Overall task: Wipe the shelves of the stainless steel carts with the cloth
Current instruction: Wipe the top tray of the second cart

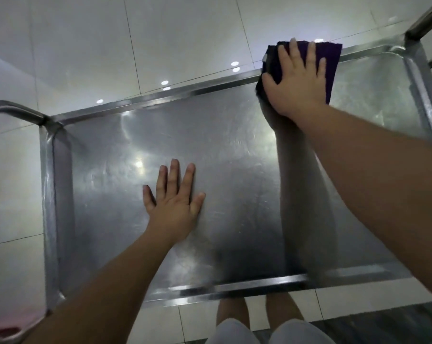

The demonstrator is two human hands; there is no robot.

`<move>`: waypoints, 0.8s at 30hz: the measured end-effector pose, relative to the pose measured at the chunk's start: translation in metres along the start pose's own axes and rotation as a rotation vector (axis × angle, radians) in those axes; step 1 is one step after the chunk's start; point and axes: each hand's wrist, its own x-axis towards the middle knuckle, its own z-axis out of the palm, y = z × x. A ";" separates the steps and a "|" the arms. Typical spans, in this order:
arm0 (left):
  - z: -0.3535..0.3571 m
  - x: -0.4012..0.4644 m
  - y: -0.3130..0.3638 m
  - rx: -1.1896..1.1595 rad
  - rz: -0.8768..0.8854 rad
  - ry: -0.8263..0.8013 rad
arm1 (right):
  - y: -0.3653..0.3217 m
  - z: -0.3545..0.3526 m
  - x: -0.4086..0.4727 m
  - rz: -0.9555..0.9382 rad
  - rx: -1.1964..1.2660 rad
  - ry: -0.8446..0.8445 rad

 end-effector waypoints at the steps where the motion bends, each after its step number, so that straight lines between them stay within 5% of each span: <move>1: 0.001 0.000 -0.001 -0.002 0.001 -0.001 | 0.002 0.003 -0.014 -0.050 -0.014 -0.018; 13: 0.003 -0.002 -0.001 -0.034 0.026 0.005 | 0.048 0.055 -0.397 -0.551 -0.200 -0.309; 18: 0.000 -0.003 0.000 -0.094 0.031 -0.020 | 0.031 0.055 -0.361 -0.527 -0.139 -0.259; 24: -0.003 -0.003 0.001 -0.109 0.036 -0.048 | -0.056 0.058 -0.166 -0.373 -0.110 -0.095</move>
